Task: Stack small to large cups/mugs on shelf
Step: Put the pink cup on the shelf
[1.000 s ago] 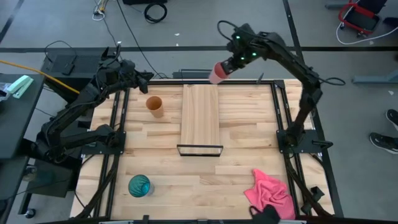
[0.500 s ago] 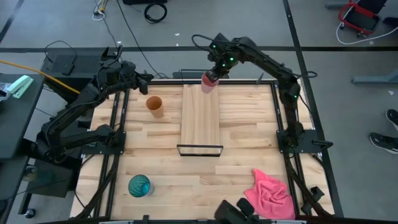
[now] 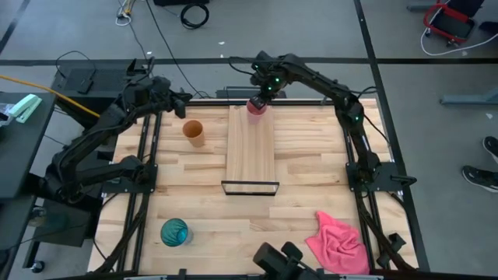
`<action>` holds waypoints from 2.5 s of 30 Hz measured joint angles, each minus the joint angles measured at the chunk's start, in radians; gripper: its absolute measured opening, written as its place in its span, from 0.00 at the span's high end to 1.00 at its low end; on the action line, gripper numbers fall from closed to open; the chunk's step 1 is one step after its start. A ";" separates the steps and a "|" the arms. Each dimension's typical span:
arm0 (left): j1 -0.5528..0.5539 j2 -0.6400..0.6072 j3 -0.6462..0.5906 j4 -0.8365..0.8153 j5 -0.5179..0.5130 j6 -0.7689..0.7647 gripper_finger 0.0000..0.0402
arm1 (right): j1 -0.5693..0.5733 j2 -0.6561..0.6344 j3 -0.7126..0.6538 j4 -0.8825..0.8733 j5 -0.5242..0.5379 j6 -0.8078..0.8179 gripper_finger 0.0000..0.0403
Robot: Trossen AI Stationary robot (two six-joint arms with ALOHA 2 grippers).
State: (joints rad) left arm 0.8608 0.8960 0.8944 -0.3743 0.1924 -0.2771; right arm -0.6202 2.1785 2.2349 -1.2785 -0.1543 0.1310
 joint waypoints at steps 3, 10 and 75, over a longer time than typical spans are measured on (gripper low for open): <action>0.000 0.019 0.000 0.000 -0.001 0.000 0.85 | 0.001 0.014 0.000 0.013 -0.006 0.001 1.00; 0.000 0.077 0.000 -0.003 -0.001 0.000 0.87 | 0.002 0.023 0.000 0.021 -0.019 0.000 1.00; 0.079 0.266 0.000 -0.517 -0.084 -0.080 0.69 | 0.024 0.023 -0.005 -0.008 -0.019 -0.008 0.99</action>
State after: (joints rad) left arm 0.9398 1.1624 0.8948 -0.8916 0.1081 -0.3570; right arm -0.5961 2.2017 2.2295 -1.2861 -0.1730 0.1234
